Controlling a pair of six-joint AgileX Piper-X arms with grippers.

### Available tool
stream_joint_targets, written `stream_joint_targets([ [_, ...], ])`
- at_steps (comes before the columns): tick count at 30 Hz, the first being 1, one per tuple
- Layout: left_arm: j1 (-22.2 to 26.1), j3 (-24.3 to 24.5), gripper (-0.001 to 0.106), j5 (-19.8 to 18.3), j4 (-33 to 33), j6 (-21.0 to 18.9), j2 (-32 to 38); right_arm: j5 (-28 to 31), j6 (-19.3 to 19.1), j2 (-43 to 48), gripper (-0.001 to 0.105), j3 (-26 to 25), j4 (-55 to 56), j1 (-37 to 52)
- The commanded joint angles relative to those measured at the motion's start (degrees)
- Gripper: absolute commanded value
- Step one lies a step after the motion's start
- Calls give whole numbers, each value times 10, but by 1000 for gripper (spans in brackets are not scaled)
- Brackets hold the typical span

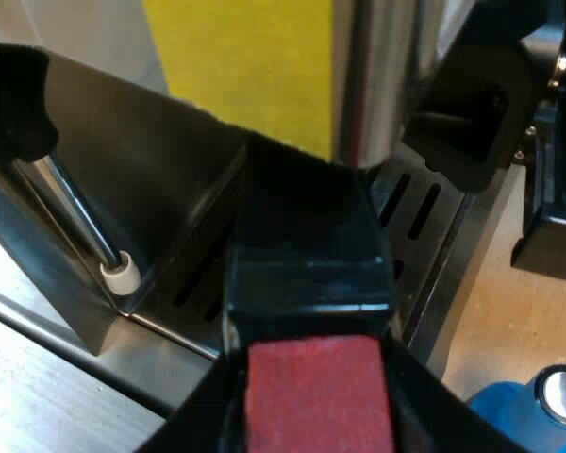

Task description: Put the handle in the coffee machine

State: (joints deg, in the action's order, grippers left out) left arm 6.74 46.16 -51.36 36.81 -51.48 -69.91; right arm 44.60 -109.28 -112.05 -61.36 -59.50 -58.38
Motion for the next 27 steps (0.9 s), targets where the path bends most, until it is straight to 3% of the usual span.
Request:
stream_joint_targets([
  [1, 1, 11, 0, -76, -31, -12, 17, 1, -7, 4, 52, -1, -27, 2],
  [10, 1, 11, 0, -77, -10, -12, 17, -45, -7, 0, 52, -5, -15, 14],
  [27, 1, 11, 0, -75, -9, -12, 17, -28, -7, -16, 52, -4, -11, 10],
])
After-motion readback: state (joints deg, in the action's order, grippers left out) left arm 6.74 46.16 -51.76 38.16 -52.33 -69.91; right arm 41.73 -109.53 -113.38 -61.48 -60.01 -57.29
